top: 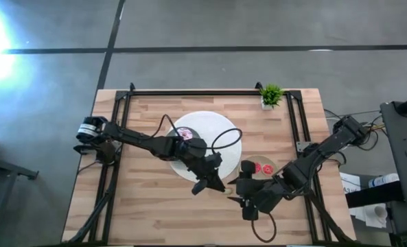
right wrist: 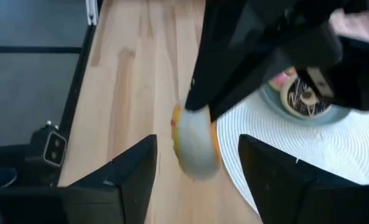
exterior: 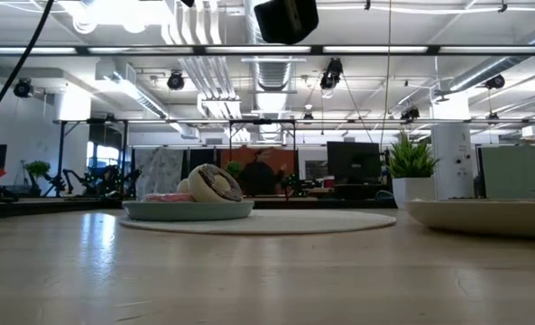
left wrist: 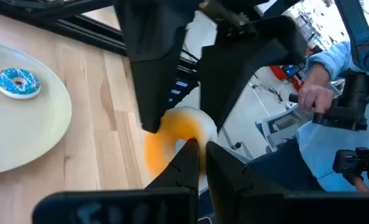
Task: Pick & Place donuts
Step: Put the small yellow donut on the brown plate
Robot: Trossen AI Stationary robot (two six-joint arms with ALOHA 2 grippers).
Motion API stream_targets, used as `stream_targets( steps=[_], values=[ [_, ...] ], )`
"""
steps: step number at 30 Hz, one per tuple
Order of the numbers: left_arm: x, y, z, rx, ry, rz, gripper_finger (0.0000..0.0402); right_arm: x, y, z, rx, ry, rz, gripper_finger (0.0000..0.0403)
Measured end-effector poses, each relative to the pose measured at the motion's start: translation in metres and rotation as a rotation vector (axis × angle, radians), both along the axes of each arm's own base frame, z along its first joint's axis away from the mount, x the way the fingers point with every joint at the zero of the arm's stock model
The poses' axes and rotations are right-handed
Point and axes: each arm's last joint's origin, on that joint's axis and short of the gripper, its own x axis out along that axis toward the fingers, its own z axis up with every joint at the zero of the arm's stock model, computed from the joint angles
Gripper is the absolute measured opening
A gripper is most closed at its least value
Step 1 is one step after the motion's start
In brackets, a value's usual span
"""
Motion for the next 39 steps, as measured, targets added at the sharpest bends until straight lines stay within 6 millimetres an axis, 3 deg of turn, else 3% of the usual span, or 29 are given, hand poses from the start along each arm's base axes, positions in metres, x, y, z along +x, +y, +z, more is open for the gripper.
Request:
stream_targets(
  steps=[7,15,21,25,32,39],
  values=[
    [0.0,0.0,0.0,0.005,0.004,0.014,0.0,-0.001,0.0,-0.001,0.029,0.008,-0.024,0.0173],
    [0.001,0.0,-0.001,-0.018,0.033,0.073,0.0009,0.0,-0.001,-0.001,0.041,0.011,-0.034,0.0086],
    [0.002,0.002,-0.004,0.032,0.049,0.25,0.0061,-0.001,0.001,-0.002,0.13,0.054,-0.012,0.0022],
    [0.001,0.003,-0.01,0.126,0.083,0.377,0.0104,-0.006,-0.001,-0.008,0.194,0.139,-0.074,0.0014],
    [-0.011,-0.006,-0.008,0.23,0.128,0.457,0.0146,-0.03,-0.017,-0.027,0.308,0.344,-0.228,0.0013],
    [-0.023,-0.032,0.0,0.247,0.094,0.404,0.0149,-0.055,-0.045,-0.078,0.536,0.498,-0.37,0.0013]
  ],
)
